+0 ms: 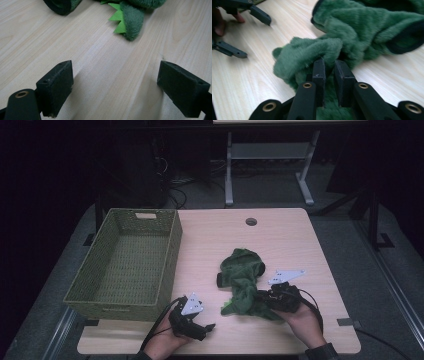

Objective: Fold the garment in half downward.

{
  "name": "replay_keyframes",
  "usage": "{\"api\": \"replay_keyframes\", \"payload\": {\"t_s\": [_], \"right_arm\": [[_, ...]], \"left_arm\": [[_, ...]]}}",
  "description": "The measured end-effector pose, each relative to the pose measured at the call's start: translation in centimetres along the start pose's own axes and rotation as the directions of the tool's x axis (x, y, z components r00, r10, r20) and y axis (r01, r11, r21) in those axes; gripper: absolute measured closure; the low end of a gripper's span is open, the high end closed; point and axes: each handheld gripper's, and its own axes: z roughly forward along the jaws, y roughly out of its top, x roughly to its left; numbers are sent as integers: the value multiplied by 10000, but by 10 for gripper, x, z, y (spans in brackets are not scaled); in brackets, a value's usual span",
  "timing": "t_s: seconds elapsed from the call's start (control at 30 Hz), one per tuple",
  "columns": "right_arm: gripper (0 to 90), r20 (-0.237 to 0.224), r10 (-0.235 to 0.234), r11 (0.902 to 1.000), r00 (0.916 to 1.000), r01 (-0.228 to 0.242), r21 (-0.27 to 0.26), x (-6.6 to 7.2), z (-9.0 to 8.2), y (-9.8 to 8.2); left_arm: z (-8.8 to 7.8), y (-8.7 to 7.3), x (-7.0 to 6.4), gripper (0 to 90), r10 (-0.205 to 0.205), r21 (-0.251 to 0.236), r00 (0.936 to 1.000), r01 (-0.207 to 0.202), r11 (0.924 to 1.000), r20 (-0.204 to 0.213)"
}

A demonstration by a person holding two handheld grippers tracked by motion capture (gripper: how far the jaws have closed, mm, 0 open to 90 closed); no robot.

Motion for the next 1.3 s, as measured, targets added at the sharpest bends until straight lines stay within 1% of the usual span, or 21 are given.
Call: {"api": "replay_keyframes", "payload": {"t_s": [0.07, 0.13, 0.23, 0.27, 0.3, 0.37, 0.47, 0.5, 0.53, 0.6, 0.7, 0.73, 0.8, 0.87, 0.9, 1.03, 1.1, 1.13, 1.23, 1.3], "right_arm": [[791, 121, -31, 10000, 9999, 31, -69, -2, -5, 1], [791, 151, -33, 9996, 9999, 37, -264, -2, -9, 3], [791, 20, -108, 9979, 9999, 109, -635, -1, -14, 8], [791, -87, -88, 9974, 9999, 81, -714, 0, -13, 9], [791, -107, -167, 9965, 9998, 157, -822, 1, -12, 10], [791, -125, -339, 9962, 9993, 328, -810, 3, -8, 12], [791, -240, -374, 9961, 9990, 354, -814, 4, -1, 13], [794, -295, -362, 9970, 9989, 341, -693, 3, 3, 13], [794, -322, -220, 9988, 9992, 206, -442, 3, 6, 13], [795, -334, -236, 9997, 9992, 235, -32, 1, 15, 10], [799, -242, -190, 9980, 9995, 205, 591, -1, 24, 5], [799, -99, -307, 9965, 9995, 314, 780, -1, 26, 4], [798, -36, -328, 9958, 9995, 330, 852, -1, 27, 3], [794, -21, -350, 9968, 9994, 351, 715, -1, 24, 3], [789, -78, -291, 9979, 9995, 295, 584, -1, 22, 3], [780, -60, -249, 9991, 9997, 251, 329, -3, 9, -1], [767, 52, -200, 9994, 9998, 199, 293, -5, 3, -4], [761, 68, -300, 9991, 9995, 298, 295, -7, 0, -6], [761, 204, -302, 9992, 9993, 297, 258, -12, -11, -12], [760, 301, -179, 9997, 9994, 173, 200, -15, -18, -18]], "left_arm": [[0, 0, 0, 129, 9, -12, 10000, -9, 10000, -4], [0, 0, 0, 129, -17, -75, 10000, 17, 10000, -21], [0, 0, 0, 129, 7, -37, 10000, -7, 10000, -35], [0, 0, 0, 129, 7, -33, 10000, -7, 10000, -35], [0, 0, 0, 129, 2, -43, 10000, -2, 10000, -19], [0, 0, 0, 128, 4, -32, 10000, -4, 10000, -19], [0, 0, 0, 128, 9, -15, 10000, -9, 10000, -19], [0, 0, 0, 128, 13, -10, 10000, -13, 10000, -19], [0, 0, 0, 128, 0, -19, 10000, 0, 10000, -11], [0, 0, 0, 128, 38, 15, 10000, -38, 10000, -14], [0, 0, 0, 128, 66, 15, 10000, -66, 10000, -27], [0, 0, 0, 128, 28, 13, 10000, -28, 10000, -11], [0, 0, 0, 128, 22, 10, 10000, -22, 10000, -9], [0, 0, 0, 128, 35, 8, 10000, -35, 10000, -15], [0, 0, 0, 129, 20, 7, 10000, -20, 10000, -32], [0, 0, 0, 128, -23, -11, 10000, 23, 10000, -27], [0, 0, -1, 128, -59, -16, 10000, 58, 10000, -50], [1, 0, -1, 128, -71, -27, 10000, 71, 10000, -69], [1, 1, -1, 128, -88, -27, 9999, 88, 10000, -72], [1, 1, -1, 128, -105, -39, 9999, 105, 9999, -72]]}}
